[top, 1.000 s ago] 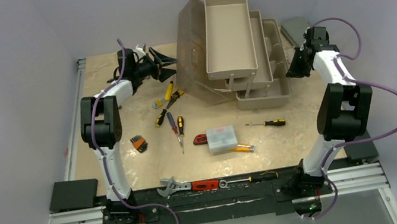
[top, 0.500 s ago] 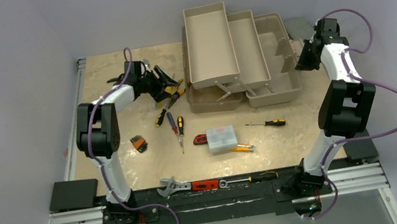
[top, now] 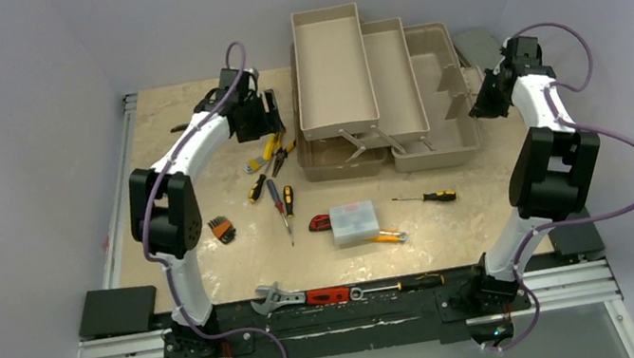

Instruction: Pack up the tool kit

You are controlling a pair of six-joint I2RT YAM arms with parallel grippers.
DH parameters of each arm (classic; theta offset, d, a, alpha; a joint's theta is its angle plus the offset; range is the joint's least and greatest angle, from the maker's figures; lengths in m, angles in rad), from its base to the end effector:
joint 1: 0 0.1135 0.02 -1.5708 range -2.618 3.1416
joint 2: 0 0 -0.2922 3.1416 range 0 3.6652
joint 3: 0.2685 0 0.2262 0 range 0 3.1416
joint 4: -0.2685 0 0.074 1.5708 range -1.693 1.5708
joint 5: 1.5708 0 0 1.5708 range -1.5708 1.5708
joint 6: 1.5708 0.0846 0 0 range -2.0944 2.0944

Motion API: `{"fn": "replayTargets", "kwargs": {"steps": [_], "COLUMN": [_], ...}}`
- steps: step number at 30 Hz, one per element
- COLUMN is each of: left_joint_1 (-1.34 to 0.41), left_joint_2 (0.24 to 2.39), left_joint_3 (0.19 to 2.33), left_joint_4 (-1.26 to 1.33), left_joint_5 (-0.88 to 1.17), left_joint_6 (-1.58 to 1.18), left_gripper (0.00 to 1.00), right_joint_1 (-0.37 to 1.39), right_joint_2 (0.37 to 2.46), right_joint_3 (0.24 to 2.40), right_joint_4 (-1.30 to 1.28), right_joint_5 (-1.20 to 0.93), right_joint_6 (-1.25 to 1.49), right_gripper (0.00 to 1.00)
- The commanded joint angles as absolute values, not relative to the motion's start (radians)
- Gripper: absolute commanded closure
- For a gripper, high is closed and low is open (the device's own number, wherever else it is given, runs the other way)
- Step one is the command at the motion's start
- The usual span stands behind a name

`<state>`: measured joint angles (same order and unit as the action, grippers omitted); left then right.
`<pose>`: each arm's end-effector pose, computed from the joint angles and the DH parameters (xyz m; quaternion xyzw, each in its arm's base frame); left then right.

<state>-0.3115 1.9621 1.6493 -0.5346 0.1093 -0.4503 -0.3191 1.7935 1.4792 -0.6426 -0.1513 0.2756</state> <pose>0.4370 -0.1504 0.2551 -0.0455 0.9330 -0.1788 0.3090 0.3850 -0.1138 0.2593 0.2567 0.9155 0.0655 0.3028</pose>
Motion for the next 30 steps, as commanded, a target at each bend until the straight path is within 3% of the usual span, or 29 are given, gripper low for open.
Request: {"fn": "replayTargets", "kwargs": {"steps": [1, 10, 13, 16, 20, 23, 30], "left_joint_1": [-0.308, -0.331, -0.338, -0.346, -0.347, -0.345, -0.345], "left_joint_2": [2.060, 2.236, 2.278, 2.315, 2.345, 2.343, 2.237], "left_joint_3": [1.738, 1.873, 1.909, 1.956, 1.992, 1.993, 1.846], "left_joint_4": [-0.669, -0.762, -0.814, -0.880, -0.949, -0.980, -0.929], "left_joint_5": [0.052, -0.033, -0.084, -0.156, -0.219, -0.212, -0.194], "left_joint_6": [-0.355, -0.314, -0.301, -0.282, -0.245, -0.263, -0.305], "left_gripper": [0.31, 0.28, 0.32, 0.48, 0.61, 0.65, 0.63], "right_joint_1": [-0.333, -0.335, -0.336, -0.343, -0.358, -0.371, -0.385], "right_joint_2": [1.722, 1.689, 1.683, 1.674, 1.645, 1.612, 1.581], "right_joint_3": [1.462, 1.394, 1.390, 1.382, 1.347, 1.317, 1.302], "right_joint_4": [-0.500, -0.429, -0.426, -0.419, -0.392, -0.361, -0.350], "right_joint_5": [-0.176, -0.235, -0.239, -0.238, -0.227, -0.220, -0.234], "right_joint_6": [0.385, 0.422, 0.426, 0.434, 0.452, 0.470, 0.477], "right_gripper": [1.00, 1.00, 1.00, 1.00, 1.00, 1.00, 1.00]}}
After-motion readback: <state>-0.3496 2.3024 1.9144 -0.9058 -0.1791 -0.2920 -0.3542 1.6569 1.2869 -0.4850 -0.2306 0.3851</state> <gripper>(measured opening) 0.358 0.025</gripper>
